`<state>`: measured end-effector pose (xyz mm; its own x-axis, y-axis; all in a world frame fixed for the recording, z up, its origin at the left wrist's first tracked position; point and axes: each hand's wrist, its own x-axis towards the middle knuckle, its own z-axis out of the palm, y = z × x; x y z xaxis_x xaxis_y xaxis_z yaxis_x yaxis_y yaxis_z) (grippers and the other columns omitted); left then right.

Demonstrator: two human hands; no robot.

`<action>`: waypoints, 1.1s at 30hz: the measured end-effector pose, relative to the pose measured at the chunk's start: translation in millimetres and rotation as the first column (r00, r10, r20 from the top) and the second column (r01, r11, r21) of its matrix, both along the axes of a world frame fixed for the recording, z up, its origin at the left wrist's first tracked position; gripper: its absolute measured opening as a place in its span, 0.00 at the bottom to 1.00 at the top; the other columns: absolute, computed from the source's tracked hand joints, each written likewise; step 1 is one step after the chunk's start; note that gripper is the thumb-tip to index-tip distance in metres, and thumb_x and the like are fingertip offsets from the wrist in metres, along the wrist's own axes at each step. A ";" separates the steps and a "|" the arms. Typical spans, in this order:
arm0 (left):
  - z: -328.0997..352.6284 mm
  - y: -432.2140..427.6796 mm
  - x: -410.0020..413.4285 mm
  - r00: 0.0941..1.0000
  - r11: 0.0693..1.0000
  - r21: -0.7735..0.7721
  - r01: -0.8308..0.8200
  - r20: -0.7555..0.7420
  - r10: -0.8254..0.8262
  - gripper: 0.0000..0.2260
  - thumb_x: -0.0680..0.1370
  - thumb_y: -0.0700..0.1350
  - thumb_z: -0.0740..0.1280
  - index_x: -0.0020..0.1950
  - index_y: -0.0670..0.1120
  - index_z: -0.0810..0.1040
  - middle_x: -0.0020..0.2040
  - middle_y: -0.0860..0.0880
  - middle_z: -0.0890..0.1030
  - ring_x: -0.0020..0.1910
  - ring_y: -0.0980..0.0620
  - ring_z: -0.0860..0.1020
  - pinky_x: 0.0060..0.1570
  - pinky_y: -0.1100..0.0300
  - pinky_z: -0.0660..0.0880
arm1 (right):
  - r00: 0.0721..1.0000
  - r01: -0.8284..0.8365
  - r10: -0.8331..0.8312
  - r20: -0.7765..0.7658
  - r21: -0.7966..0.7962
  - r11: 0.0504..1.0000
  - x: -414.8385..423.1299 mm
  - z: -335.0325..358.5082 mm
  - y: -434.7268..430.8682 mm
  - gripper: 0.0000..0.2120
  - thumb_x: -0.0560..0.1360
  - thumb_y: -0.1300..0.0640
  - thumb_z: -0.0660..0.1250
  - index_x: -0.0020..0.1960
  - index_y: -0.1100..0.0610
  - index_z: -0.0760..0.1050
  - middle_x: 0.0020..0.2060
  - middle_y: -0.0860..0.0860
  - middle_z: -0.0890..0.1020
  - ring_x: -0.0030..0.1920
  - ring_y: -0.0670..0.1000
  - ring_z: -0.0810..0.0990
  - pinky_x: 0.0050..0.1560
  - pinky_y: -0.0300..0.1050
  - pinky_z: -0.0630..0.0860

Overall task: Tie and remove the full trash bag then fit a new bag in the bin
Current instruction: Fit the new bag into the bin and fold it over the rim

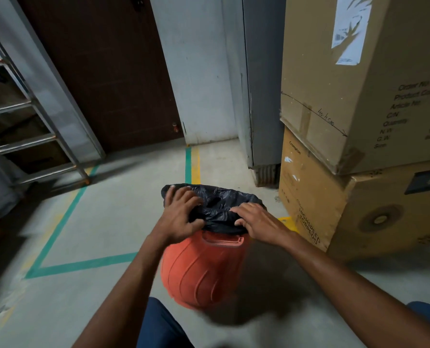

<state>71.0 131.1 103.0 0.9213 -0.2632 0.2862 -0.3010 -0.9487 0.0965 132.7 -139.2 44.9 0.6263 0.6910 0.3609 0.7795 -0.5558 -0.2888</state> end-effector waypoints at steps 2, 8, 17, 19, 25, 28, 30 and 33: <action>0.5 -29.0 -3.1 0.996 0.995 0.052 0.081 0.034 -0.083 0.24 0.77 0.60 0.56 0.64 0.49 0.80 0.58 0.50 0.81 0.66 0.51 0.74 0.79 0.46 0.47 | 0.999 0.023 -0.022 -0.040 0.023 0.999 -3.1 0.4 11.9 0.17 0.81 0.58 0.67 0.69 0.59 0.73 0.56 0.55 0.79 0.58 0.56 0.76 0.62 0.47 0.69; 6.7 -60.9 4.8 1.000 0.994 -0.105 -0.016 0.002 0.017 0.26 0.83 0.57 0.44 0.56 0.48 0.79 0.52 0.48 0.82 0.57 0.47 0.77 0.75 0.49 0.58 | 0.997 0.075 -0.072 -0.039 0.076 0.994 -1.2 19.1 39.0 0.10 0.80 0.63 0.64 0.60 0.61 0.74 0.54 0.58 0.78 0.56 0.59 0.75 0.60 0.50 0.68; -12.3 -59.5 29.9 0.996 0.975 -0.222 -0.007 -0.092 -0.013 0.20 0.80 0.48 0.67 0.66 0.35 0.75 0.54 0.37 0.81 0.54 0.33 0.76 0.60 0.42 0.67 | 0.988 0.142 -0.131 -0.084 0.135 0.981 8.0 41.7 40.3 0.19 0.77 0.51 0.72 0.64 0.58 0.77 0.57 0.55 0.81 0.60 0.57 0.78 0.64 0.52 0.71; -16.3 -52.7 33.3 0.995 0.993 -0.112 -0.030 -0.096 0.019 0.27 0.77 0.46 0.73 0.74 0.39 0.71 0.63 0.40 0.79 0.61 0.36 0.74 0.65 0.46 0.62 | 0.977 0.182 -0.202 0.064 0.232 0.956 7.9 39.1 22.4 0.21 0.74 0.45 0.74 0.62 0.55 0.78 0.55 0.50 0.82 0.58 0.53 0.78 0.62 0.51 0.71; -11.3 -38.0 34.9 0.993 0.986 -0.159 -0.044 -0.112 0.026 0.30 0.69 0.49 0.66 0.72 0.47 0.71 0.54 0.36 0.80 0.55 0.33 0.77 0.60 0.42 0.66 | 0.951 0.103 -0.157 0.266 0.206 0.973 0.9 10.2 -14.7 0.17 0.72 0.47 0.78 0.56 0.55 0.81 0.49 0.50 0.82 0.51 0.54 0.80 0.52 0.51 0.73; -14.4 -35.8 38.3 0.991 0.969 -0.234 -0.078 -0.127 0.049 0.21 0.79 0.51 0.65 0.71 0.54 0.66 0.59 0.37 0.80 0.63 0.34 0.75 0.66 0.45 0.62 | 0.937 0.075 -0.118 0.330 0.140 0.987 -1.7 6.3 -8.9 0.14 0.72 0.58 0.78 0.56 0.58 0.82 0.45 0.52 0.82 0.45 0.55 0.80 0.47 0.51 0.75; -13.7 -35.4 40.0 0.952 0.886 -0.396 -0.240 -0.274 0.136 0.17 0.82 0.63 0.60 0.61 0.55 0.79 0.60 0.50 0.81 0.70 0.42 0.71 0.73 0.55 0.54 | 0.928 0.066 -0.116 0.353 0.152 0.986 -4.1 6.0 -6.0 0.11 0.72 0.64 0.76 0.54 0.59 0.82 0.42 0.53 0.82 0.42 0.56 0.79 0.44 0.50 0.74; -17.3 -27.0 37.2 0.977 0.876 -0.440 -0.197 -0.161 0.138 0.25 0.72 0.75 0.62 0.36 0.54 0.72 0.39 0.57 0.75 0.48 0.53 0.74 0.62 0.50 0.65 | 0.920 0.109 -0.163 0.356 0.165 0.980 -6.0 1.9 -10.4 0.10 0.71 0.66 0.76 0.51 0.60 0.83 0.41 0.54 0.82 0.41 0.57 0.80 0.41 0.52 0.77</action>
